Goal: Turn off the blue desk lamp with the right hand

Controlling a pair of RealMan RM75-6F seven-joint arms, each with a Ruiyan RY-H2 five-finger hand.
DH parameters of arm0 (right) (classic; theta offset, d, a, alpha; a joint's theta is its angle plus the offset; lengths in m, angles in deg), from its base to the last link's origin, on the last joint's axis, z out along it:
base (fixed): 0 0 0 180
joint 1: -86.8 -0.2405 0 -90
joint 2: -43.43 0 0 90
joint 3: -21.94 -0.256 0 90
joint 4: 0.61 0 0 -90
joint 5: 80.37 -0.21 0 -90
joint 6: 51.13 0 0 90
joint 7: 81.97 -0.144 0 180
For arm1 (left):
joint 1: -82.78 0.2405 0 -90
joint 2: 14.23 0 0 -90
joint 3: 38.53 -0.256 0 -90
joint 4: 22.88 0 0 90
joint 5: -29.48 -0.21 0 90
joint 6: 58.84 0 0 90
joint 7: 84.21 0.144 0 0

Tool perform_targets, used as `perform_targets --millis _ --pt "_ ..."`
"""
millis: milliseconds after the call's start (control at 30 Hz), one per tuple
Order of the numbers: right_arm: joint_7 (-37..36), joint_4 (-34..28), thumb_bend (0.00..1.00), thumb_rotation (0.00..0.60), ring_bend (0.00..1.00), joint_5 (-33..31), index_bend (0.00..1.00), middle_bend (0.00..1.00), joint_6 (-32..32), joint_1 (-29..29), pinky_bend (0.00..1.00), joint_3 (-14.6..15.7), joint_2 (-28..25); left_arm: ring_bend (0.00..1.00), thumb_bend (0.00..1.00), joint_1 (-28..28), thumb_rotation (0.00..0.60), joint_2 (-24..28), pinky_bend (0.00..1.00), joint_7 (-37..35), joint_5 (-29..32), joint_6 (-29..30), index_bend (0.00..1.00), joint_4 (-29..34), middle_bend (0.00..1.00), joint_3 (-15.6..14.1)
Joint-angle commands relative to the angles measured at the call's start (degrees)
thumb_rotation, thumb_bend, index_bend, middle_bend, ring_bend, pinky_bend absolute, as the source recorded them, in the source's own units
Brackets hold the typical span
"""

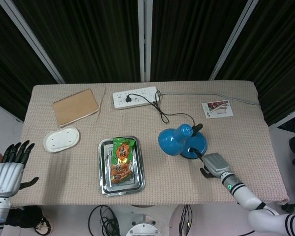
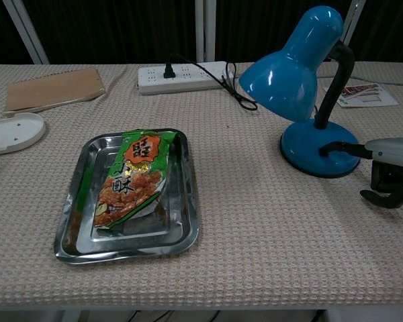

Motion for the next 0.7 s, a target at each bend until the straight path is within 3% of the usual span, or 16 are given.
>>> perform_targets --millis 33,133,367,467,600,667,700 --pt "-1.21 -0.24 0.48 0.6 0.93 2.81 0.0 1.0 -2.44 0.7 0.81 -0.04 -0.72 0.0 0.0 -0.03 0.6 -0.03 0.0 0.1 0.06 -0.06 0.0 0.05 0.0 0.02" --pt "-1.89 -1.21 0.48 0.6 0.93 7.32 0.0 1.0 -8.3 2.88 0.81 0.14 -1.64 0.0 0.0 -0.06 0.6 -0.01 0.0 0.23 0.09 0.01 0.0 0.19 0.0 0.11" --pt "-2.1 0.79 0.43 0.6 0.9 21.47 0.0 1.0 -33.31 14.22 0.77 2.94 -4.37 0.0 0.0 -0.01 0.6 0.35 0.0 0.11 0.01 0.59 0.0 0.76 0.0 0.41" --pt "-5.17 2.72 0.39 0.6 0.88 24.16 0.0 0.97 -42.15 19.3 0.74 3.69 -6.25 0.0 0.0 -0.06 0.6 0.59 0.0 0.02 -0.16 0.71 0.0 1.05 0.0 0.49" --pt "-8.08 5.61 0.36 0.6 0.8 25.71 0.0 0.83 -51.57 24.8 0.69 3.48 -7.62 0.0 0.0 -0.14 0.6 0.64 0.0 0.18 -0.62 0.81 0.0 1.5 0.0 0.41" --pt "-8.07 6.81 0.32 0.6 0.65 26.02 0.0 0.68 -55.75 27.37 0.62 3.14 -7.75 0.0 0.0 -0.21 0.6 0.61 0.0 0.54 -0.91 0.73 0.0 1.78 0.0 0.26" --pt "-7.7 6.7 0.28 0.6 0.48 25.65 0.0 0.51 -56.38 28.16 0.5 3.12 -8.04 0.0 0.0 -0.22 0.6 0.61 0.0 0.68 -1.02 0.7 0.0 1.89 0.0 0.19"
